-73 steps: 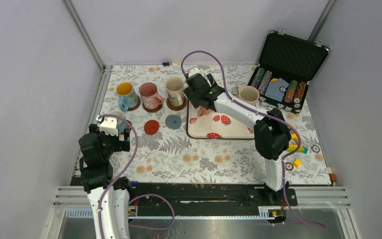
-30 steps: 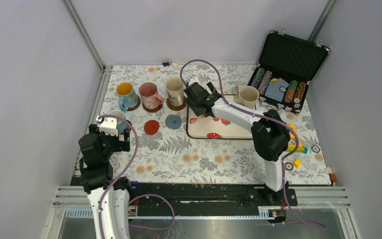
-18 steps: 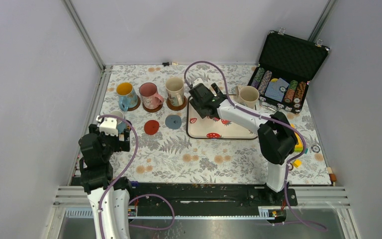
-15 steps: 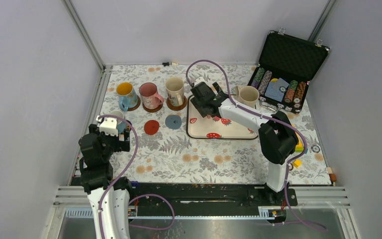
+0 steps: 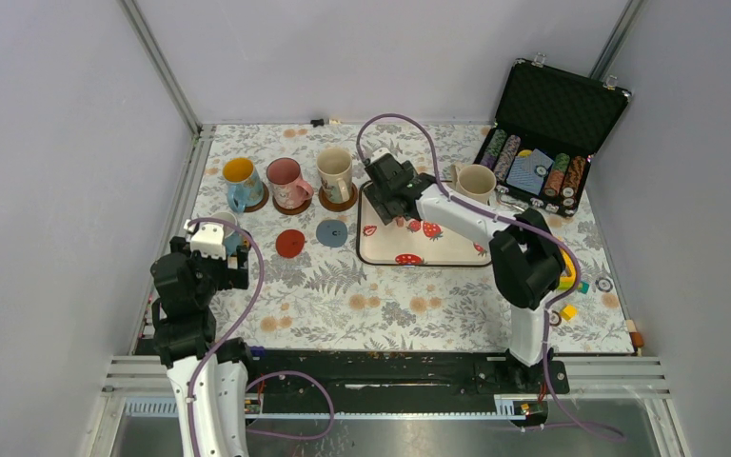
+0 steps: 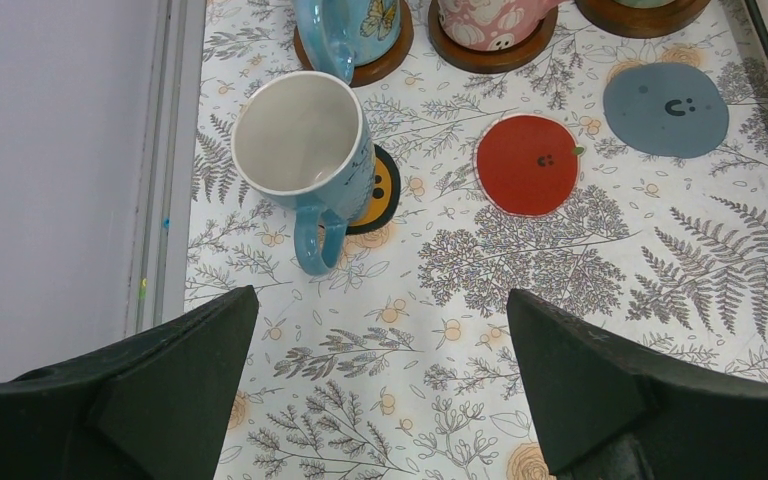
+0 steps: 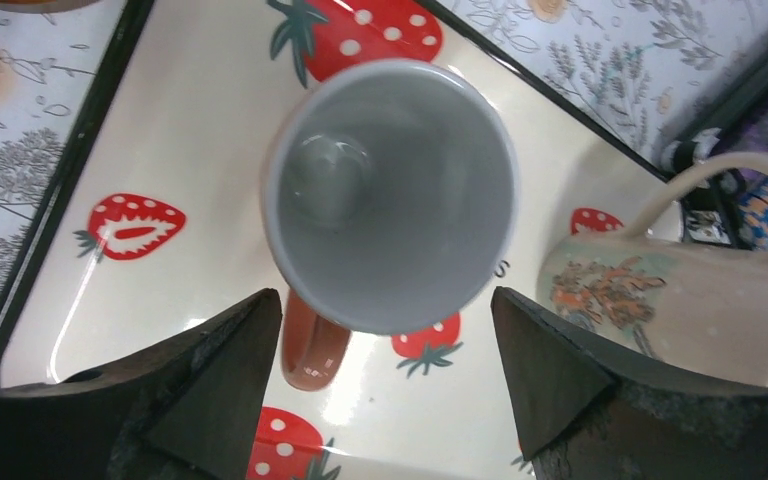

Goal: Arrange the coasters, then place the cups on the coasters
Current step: Pick up the cup from the tray.

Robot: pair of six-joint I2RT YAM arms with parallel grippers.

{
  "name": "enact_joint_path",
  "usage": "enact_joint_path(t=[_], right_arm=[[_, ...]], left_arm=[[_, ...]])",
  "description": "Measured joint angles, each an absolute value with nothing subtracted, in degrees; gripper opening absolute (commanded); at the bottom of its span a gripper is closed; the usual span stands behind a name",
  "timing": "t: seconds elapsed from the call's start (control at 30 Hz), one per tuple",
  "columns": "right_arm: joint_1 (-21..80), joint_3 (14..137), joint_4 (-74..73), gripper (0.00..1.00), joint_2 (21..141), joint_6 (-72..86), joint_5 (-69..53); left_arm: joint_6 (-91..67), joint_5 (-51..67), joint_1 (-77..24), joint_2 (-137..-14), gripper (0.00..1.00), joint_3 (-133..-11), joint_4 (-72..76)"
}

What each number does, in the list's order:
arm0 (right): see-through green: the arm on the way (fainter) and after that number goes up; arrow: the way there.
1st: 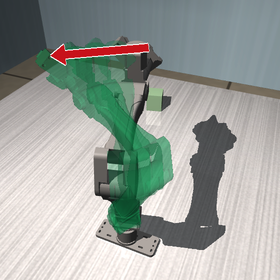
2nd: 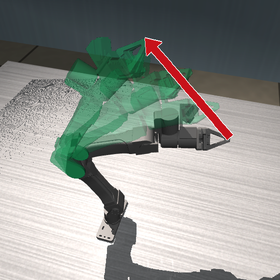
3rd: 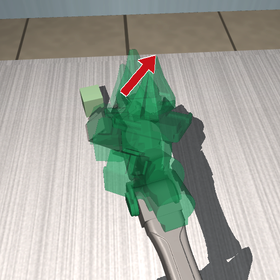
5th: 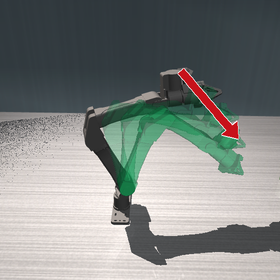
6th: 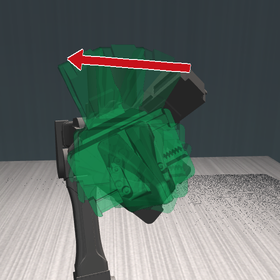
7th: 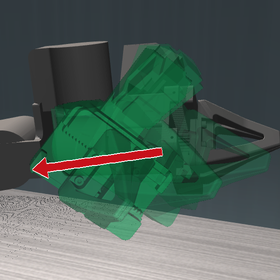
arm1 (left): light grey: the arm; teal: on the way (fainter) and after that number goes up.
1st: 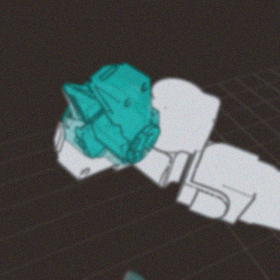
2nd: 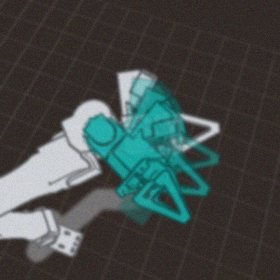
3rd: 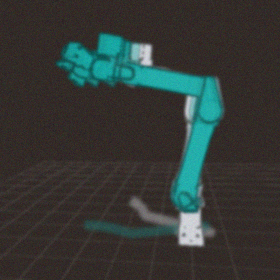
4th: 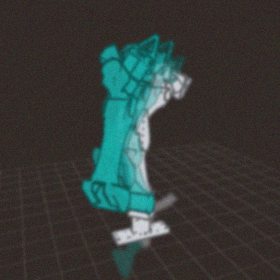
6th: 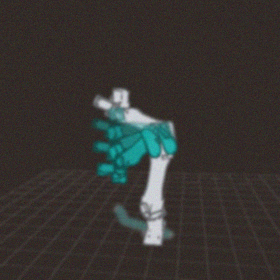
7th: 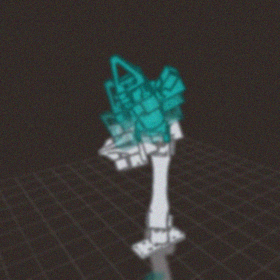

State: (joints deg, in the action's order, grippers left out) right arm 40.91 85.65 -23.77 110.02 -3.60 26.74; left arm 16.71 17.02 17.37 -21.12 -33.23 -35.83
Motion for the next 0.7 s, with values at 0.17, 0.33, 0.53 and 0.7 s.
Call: enact_joint_path(t=[0.17, 0.33, 0.53, 0.7], right_arm=[[40.8, 88.4, -25.1, 0.84, 113.6, -1.4, 24.4], [40.6, 91.4, -27.4, 0.84, 118.5, 0.9, 21.0], [40.6, 91.5, -28.9, 0.86, 119.5, 1.9, 18.4], [40.6, 91.5, -28.8, 0.87, 118.4, 1.9, 18.5]], left_arm=[[16.7, 16.3, 17.4, -23.8, 0.99, -33.2, -35.3], [16.7, 16.2, 17.4, -24.8, 0.99, -33.2, -35.0], [16.7, 16.3, 17.4, -24.1, 0.99, -33.2, -34.9], [16.7, 16.3, 17.4, -23.6, 0.99, -33.2, -34.8]])
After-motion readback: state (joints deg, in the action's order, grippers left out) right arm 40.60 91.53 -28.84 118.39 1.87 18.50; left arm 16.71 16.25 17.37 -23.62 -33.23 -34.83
